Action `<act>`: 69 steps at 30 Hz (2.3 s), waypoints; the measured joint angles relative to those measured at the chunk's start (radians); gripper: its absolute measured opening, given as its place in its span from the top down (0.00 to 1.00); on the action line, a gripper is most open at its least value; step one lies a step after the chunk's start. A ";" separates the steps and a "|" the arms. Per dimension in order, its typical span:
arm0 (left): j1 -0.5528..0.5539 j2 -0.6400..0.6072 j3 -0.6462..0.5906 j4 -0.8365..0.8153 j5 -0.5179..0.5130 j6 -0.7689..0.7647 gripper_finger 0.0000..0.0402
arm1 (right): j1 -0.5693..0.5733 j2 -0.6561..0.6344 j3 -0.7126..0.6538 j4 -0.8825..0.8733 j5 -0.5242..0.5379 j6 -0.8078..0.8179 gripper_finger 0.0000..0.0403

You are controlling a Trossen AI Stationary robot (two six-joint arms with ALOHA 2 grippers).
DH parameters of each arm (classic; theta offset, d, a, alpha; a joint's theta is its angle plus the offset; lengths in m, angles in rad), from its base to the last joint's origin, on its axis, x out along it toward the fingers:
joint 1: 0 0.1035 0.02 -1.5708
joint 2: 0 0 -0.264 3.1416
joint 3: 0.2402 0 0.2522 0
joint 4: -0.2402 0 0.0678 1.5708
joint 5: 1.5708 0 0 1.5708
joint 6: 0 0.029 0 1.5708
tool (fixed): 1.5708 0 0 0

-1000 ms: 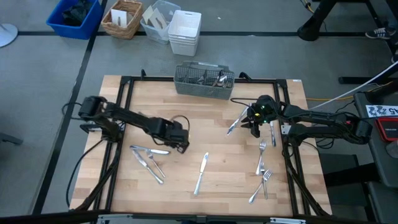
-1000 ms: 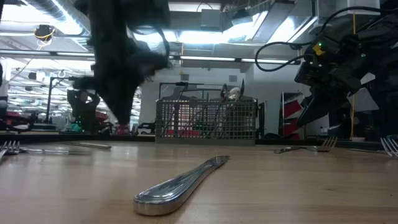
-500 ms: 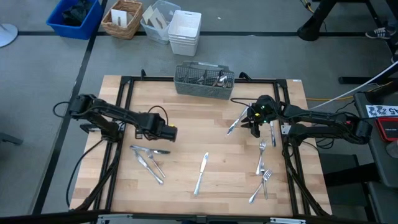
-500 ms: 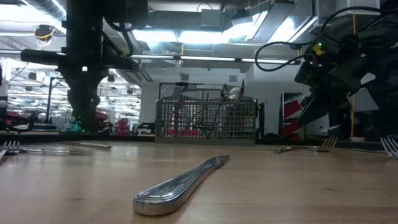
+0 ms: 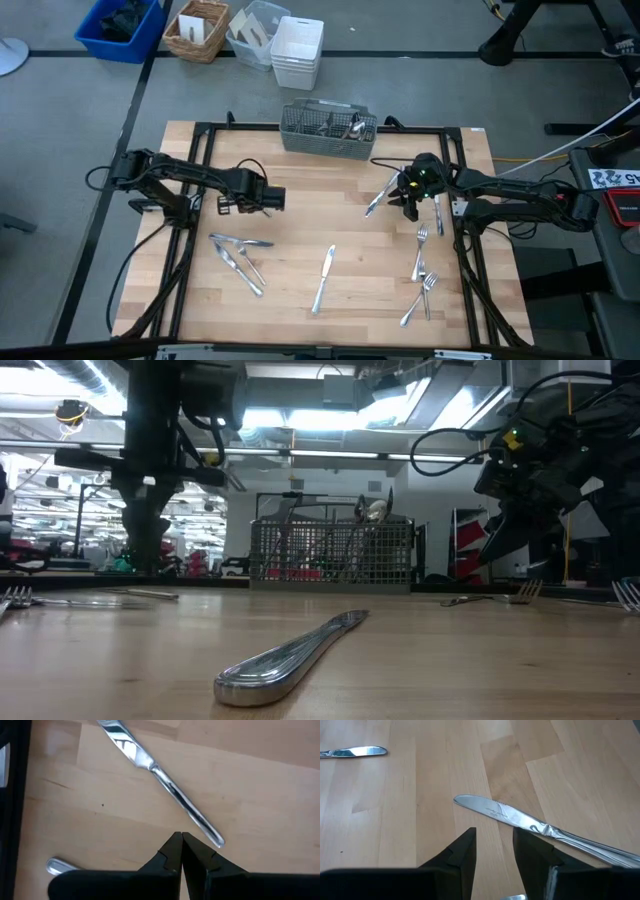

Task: Sort silverware
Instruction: Put the table knife into the gray silverware organizer

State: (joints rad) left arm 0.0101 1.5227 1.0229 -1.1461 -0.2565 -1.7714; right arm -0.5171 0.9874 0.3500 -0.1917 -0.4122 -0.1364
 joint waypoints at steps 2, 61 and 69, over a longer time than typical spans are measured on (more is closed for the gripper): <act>0.011 0.000 -0.002 -0.001 -0.002 0.000 0.99 | 0.000 0.000 0.000 0.000 0.000 0.000 0.67; 0.265 0.003 -0.264 0.291 0.419 0.360 0.99 | 0.000 0.000 0.000 -0.042 0.011 -0.012 0.67; 0.256 0.003 -0.264 0.289 0.486 0.361 0.99 | 0.000 0.000 0.000 -0.042 0.011 -0.012 0.67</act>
State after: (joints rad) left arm 0.2665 1.5257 0.7589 -0.8574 0.2298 -1.4101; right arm -0.5171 0.9874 0.3496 -0.2337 -0.4011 -0.1479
